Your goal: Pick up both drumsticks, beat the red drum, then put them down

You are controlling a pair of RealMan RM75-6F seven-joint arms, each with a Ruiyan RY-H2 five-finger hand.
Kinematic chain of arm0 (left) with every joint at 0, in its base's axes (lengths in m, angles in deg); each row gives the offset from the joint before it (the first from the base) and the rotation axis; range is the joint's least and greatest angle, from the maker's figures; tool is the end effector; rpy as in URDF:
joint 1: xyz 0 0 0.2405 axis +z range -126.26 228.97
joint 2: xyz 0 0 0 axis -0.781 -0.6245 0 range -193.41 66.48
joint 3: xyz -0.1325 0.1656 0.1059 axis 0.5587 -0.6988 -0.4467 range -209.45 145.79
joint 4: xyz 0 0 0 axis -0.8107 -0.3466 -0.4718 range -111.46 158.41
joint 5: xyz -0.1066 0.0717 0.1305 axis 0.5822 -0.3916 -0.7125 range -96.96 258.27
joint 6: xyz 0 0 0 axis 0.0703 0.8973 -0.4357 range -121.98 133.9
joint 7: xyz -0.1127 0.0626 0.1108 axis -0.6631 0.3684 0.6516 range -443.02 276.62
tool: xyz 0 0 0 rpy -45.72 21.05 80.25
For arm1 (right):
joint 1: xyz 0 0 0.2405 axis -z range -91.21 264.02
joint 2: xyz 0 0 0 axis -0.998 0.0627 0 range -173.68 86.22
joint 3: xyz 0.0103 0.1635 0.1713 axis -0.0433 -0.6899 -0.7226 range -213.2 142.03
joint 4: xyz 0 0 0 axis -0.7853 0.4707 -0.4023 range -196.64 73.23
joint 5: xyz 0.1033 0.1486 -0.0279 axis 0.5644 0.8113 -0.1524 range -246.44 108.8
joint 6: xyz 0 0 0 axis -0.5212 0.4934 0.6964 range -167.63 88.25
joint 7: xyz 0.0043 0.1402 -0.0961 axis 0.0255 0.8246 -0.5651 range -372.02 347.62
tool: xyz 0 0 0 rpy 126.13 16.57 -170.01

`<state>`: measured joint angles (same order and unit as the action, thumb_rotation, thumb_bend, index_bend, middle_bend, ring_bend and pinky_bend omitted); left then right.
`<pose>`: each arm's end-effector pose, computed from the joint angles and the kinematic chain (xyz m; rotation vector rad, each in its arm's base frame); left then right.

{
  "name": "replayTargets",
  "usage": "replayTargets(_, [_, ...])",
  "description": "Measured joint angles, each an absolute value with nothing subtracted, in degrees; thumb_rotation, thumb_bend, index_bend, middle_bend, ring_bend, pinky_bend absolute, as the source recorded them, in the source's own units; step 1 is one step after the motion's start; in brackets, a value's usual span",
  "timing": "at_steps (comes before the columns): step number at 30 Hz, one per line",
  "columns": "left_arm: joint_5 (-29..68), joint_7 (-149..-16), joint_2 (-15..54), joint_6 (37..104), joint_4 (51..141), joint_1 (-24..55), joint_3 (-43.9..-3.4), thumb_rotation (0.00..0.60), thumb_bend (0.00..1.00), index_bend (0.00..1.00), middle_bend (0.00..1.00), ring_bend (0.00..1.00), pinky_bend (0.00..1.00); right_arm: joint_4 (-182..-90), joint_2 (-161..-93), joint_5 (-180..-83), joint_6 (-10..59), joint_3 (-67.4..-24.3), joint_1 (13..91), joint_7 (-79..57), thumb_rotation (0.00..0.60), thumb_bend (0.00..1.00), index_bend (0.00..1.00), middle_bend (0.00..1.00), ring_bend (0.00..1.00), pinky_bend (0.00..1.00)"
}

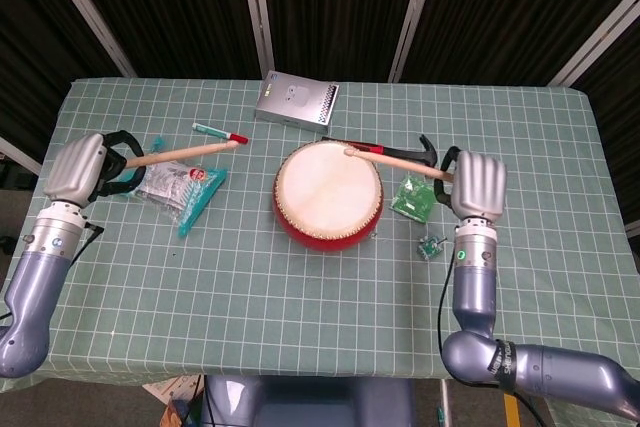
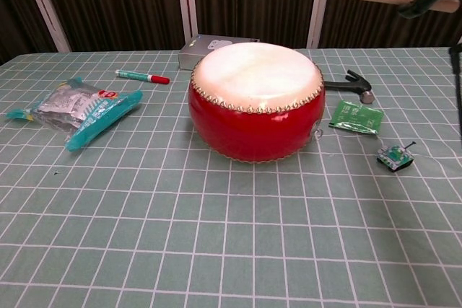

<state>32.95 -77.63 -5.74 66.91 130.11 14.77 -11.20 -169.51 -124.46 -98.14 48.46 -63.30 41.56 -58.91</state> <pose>-0.1507 0.3641 0.1863 -1.3567 -1.1590 -1.1275 -0.1169 -0.3676 0.1338 1.1684 -0.9919 0.8503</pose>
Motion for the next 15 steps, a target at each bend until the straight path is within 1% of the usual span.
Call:
replayTargets(10, [35.65,-70.25,-0.78,66.58,128.08,9.6,-11.88,0.6,0.59,0.79,1.0,1.0,1.0,-169.2,-119.53,-98.14,44.83,-64.43,45.41,-52.41,0.6,0.52,0.93,1.0,1.0,1.0])
replayTargets(15, [37.89,-66.8,2.24,66.08,126.67,6.06,-11.47,0.6,0.59,0.79,1.0,1.0,1.0,-168.25,-117.82,-97.91,43.1,-64.78,46.51,-50.28,0.6,0.52,0.93,1.0,1.0,1.0])
